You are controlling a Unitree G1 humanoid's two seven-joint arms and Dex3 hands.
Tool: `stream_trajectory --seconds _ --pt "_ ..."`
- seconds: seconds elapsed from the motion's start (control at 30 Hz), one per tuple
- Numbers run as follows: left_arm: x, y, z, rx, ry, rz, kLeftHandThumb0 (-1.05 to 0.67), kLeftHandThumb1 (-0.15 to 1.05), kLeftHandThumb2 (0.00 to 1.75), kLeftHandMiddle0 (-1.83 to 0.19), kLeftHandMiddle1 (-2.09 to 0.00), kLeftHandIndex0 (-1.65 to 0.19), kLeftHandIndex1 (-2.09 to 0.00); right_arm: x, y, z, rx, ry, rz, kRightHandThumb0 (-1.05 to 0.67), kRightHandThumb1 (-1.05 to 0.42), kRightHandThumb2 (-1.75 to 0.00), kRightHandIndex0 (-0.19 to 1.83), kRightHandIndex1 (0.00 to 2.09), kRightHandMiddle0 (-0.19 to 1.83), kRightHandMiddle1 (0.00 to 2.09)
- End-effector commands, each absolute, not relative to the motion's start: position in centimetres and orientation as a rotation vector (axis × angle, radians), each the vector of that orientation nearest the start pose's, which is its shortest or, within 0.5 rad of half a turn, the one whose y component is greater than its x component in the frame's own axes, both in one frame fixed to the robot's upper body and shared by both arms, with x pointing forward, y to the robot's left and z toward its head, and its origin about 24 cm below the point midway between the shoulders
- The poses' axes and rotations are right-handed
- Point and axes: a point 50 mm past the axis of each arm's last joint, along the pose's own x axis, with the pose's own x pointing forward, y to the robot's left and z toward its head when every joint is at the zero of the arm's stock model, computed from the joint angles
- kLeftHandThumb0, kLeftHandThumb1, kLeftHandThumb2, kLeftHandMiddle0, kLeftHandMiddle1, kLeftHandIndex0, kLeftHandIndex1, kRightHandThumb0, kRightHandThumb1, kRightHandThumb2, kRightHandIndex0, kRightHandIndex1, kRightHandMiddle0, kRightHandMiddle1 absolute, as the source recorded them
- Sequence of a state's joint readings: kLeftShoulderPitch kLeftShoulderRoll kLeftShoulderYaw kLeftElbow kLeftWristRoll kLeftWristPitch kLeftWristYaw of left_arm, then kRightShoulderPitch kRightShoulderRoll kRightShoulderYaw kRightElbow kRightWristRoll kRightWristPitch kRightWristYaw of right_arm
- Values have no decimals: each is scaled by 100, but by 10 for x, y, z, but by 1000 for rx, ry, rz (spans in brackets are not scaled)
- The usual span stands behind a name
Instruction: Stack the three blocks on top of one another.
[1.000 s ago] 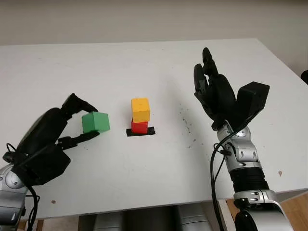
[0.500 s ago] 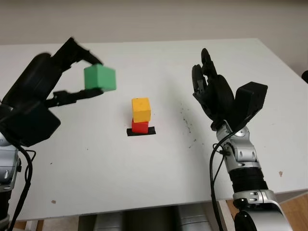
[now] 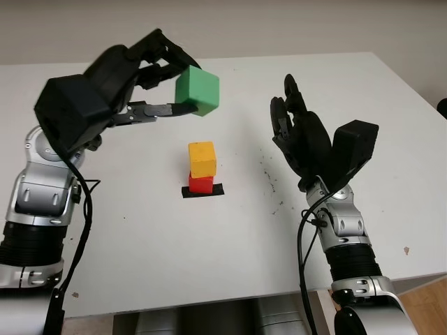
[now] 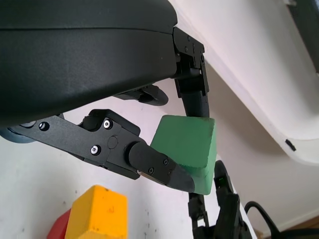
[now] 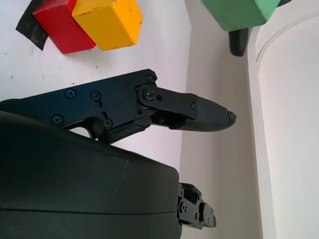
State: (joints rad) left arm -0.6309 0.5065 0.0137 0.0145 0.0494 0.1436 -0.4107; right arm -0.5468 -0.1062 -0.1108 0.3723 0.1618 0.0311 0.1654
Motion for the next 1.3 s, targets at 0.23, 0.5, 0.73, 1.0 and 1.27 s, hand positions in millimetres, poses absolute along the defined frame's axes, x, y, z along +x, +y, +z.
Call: stream_trajectory --seconds 0.23,0.5,0.73,1.0,1.27 --pt "335 179 227 760 -325 -354 -38 105 7 -36 -6 -31 -158 351 -150 120 75 -152 181 -59 -105 -58 -19 0 -19 4" --pt "338 177 233 849 -287 -367 -35 103 5 -35 -5 -34 -160 351 -147 122 50 -166 188 -57 -105 -61 -19 0 -18 4" --pt "339 176 229 839 -263 -394 -36 102 5 -34 -5 -35 -162 351 -148 122 63 -169 181 -58 -105 -60 -19 0 -18 5" --pt "340 177 221 845 -239 -411 -38 103 6 -33 -5 -36 -159 352 -149 122 71 -172 182 -59 -105 -57 -19 0 -16 6" --pt "338 179 222 942 -224 -408 -39 105 7 -30 -4 -34 -165 352 -149 122 79 -172 179 -59 -105 -56 -19 0 -16 6"
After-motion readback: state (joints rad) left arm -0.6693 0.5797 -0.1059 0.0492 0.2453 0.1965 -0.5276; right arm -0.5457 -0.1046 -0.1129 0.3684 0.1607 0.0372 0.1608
